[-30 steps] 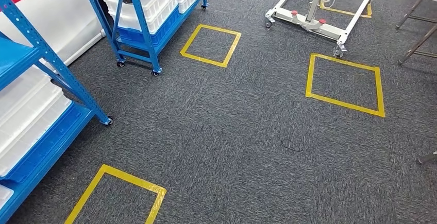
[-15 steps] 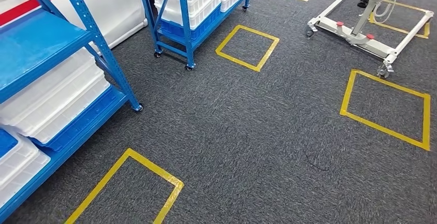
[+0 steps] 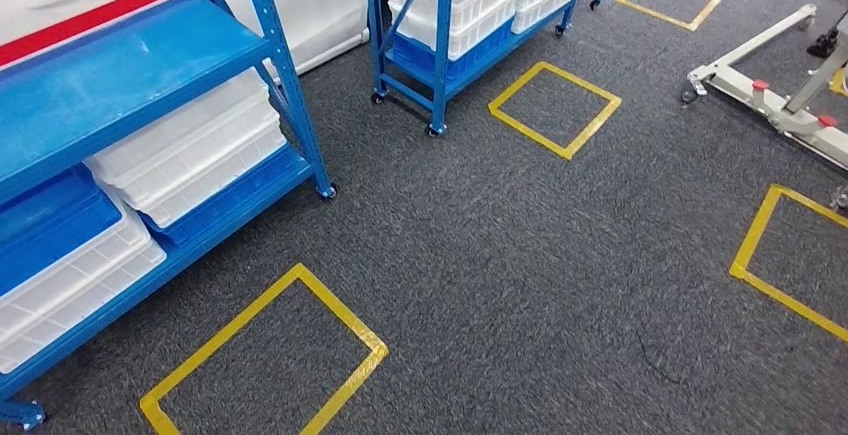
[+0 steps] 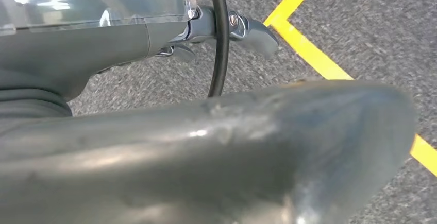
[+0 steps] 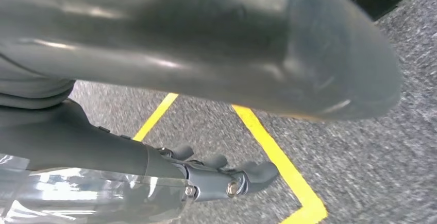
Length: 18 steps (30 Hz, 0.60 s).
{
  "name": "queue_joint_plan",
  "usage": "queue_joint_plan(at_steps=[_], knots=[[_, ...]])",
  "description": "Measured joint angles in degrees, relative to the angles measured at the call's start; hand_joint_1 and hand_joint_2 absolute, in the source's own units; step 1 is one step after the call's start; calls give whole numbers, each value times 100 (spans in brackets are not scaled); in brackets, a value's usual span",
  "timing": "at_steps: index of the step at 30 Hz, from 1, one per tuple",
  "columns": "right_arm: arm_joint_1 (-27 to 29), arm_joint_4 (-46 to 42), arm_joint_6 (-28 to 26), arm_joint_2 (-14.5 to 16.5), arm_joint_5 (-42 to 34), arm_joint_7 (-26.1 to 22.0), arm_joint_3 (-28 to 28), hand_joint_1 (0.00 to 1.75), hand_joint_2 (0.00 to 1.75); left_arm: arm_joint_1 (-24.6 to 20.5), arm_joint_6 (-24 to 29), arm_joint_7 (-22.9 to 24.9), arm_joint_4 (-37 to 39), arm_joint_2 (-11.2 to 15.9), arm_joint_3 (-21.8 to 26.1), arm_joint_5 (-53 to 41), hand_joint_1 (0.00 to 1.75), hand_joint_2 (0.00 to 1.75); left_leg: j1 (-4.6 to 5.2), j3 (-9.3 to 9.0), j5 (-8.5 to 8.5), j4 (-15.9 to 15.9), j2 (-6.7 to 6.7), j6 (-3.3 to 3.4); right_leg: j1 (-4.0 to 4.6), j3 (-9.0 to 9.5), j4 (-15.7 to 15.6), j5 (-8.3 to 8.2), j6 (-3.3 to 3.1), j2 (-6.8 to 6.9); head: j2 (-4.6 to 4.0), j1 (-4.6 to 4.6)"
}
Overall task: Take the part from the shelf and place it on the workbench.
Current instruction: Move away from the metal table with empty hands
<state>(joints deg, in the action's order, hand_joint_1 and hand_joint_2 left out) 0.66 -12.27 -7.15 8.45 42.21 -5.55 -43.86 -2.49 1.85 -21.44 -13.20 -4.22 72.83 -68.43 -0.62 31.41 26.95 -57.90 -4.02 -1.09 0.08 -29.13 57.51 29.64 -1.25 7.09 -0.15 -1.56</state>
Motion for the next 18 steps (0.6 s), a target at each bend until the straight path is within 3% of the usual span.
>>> queue_joint_plan(at_steps=[2, 3, 4, 6, 8, 9, 10, 11, 13, 15, 17, 18], knots=[[-38, -2, 0, 0, 0, 7, -4, 0, 0, 18, 2, 0, 0, 3, 0, -1, 0, 0, -9, 8, -23, 23, 133, 75, -8, 43, 5, 27, 58, 74, 0, -1], [-47, -2, 0, -1, 0, 10, -8, 0, 0, 22, 4, 1, 0, 4, 0, -1, 0, 0, -21, -2, -42, 45, 197, 115, -22, 41, 59, 83, 89, -9, 0, -1], [-49, -2, 0, -1, 0, 11, -12, 0, 0, 17, 6, 1, 0, 4, 0, -1, 0, 0, -35, -11, -65, 69, 263, 156, -38, -10, 206, 197, 118, -160, 0, -1], [-34, -2, 0, -2, 0, 15, -23, 0, 0, -3, 9, 2, 0, 4, 0, -1, 0, 0, -44, 0, -100, 86, 396, 209, -69, -307, 852, 568, 153, -542, 0, 0], [-22, -1, 0, -2, 0, 17, -27, 0, 0, -14, 11, 2, 0, 4, 0, -1, 0, 0, -37, 24, -110, 79, 553, 224, -82, -654, 1518, 812, 169, -676, 0, 0], [-17, -1, 0, -2, 1, 19, -27, 0, 0, -10, 13, 2, 0, 4, 0, -1, 0, 0, -35, 27, -110, 72, 639, 224, -86, -718, 1601, 764, 171, -689, 0, 1], [-13, -1, 0, -2, 3, 19, -28, 0, 0, -5, 13, 2, 0, 4, 0, -1, 0, 0, -35, 24, -108, 61, 732, 220, -91, -677, 1458, 598, 166, -706, 0, 1], [-8, -1, 0, -2, 8, 19, -29, 0, 0, -3, 14, 2, 0, 4, 0, -2, 0, 0, -37, 21, -103, 48, 825, 212, -101, -547, 1124, 354, 157, -765, 0, 1], [8, -1, 0, -5, 18, 19, -36, 0, 0, -9, 13, 2, 0, 2, 0, -7, 0, 0, -37, 39, -89, 6, 990, 167, -124, -259, 410, 4, 134, -1059, 0, 0], [-1, -1, 2, -8, 31, 18, -43, 0, 0, -13, 8, -2, 0, 0, 0, -9, 0, 0, -39, 84, -94, -11, 1123, 88, -121, -160, 140, -56, 117, -1228, 0, -1], [-31, -1, 6, -5, 43, 16, -45, 0, 0, 4, 4, -4, 0, -1, 1, -13, 0, 0, -52, 123, -116, 9, 1219, 3, -111, -152, 110, -77, 68, -1099, 0, 0], [-38, -1, 8, -3, 46, 16, -45, 0, 0, 16, 4, -4, 0, -2, 2, -14, 0, 0, -53, 143, -93, -18, 1141, -28, -115, -139, 80, -92, 27, -1026, 0, -1]])
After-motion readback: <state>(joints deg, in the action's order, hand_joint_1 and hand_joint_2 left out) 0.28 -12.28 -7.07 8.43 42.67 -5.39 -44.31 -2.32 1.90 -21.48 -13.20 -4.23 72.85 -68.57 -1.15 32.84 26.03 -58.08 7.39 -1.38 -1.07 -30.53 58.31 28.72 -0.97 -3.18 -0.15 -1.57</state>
